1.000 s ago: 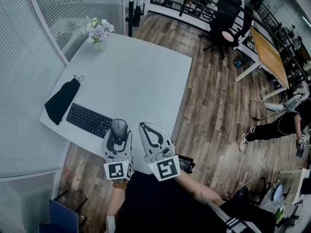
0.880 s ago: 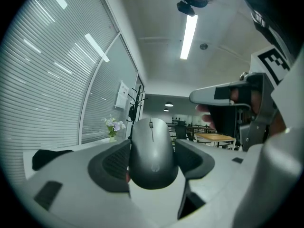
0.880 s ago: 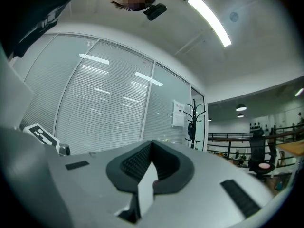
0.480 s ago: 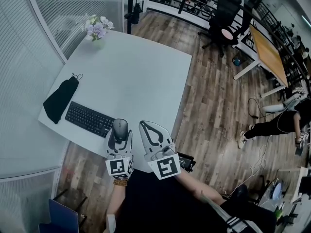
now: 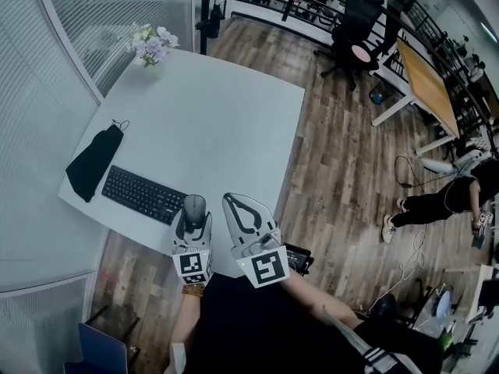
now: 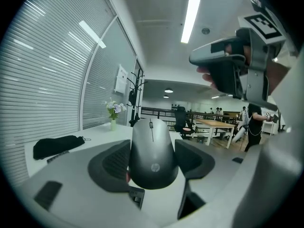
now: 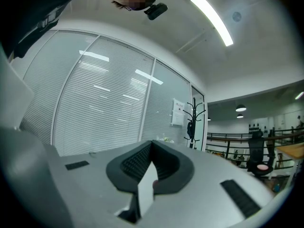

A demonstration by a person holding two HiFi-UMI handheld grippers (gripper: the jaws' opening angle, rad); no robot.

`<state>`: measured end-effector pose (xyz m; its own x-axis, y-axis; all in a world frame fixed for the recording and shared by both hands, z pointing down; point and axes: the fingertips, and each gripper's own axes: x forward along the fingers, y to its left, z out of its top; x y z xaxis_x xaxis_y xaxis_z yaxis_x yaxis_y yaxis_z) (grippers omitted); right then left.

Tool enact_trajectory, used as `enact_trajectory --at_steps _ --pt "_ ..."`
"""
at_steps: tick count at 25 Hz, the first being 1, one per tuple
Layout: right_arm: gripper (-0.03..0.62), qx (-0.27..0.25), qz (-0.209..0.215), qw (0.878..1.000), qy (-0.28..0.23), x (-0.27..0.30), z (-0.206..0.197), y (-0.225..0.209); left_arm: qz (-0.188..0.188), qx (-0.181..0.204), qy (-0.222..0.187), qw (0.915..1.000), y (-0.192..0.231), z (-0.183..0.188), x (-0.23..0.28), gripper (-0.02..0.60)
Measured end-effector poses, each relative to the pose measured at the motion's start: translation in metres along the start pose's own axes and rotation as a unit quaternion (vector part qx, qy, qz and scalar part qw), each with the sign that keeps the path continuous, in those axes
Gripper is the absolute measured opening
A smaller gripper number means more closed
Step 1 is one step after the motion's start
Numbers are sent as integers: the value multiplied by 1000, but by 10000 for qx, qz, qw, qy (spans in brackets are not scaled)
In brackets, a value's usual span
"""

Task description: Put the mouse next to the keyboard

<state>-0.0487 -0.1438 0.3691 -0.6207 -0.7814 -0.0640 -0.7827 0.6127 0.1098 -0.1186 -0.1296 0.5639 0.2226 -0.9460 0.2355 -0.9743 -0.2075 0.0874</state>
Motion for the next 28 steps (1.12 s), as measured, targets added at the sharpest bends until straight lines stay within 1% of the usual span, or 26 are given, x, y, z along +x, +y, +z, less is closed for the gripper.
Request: enact_trajectory --at_steps 4,14,21,28 --pt "-2 29 -14 10000 -11 0 -1 -1 -14 4 237 9997 0 -22 4 296" --pt "-2 -34 -49 10000 15 4 -4 -7 -120 -79 654 9978 -2 -62 17 296" --pt "-2 -73 -55 9999 56 4 -2 -13 -157 -81 882 9959 -4 -85 24 296" --pt "-2 -149 -61 9998 112 3 -4 -17 -142 -119 1024 9946 -4 -101 26 298"
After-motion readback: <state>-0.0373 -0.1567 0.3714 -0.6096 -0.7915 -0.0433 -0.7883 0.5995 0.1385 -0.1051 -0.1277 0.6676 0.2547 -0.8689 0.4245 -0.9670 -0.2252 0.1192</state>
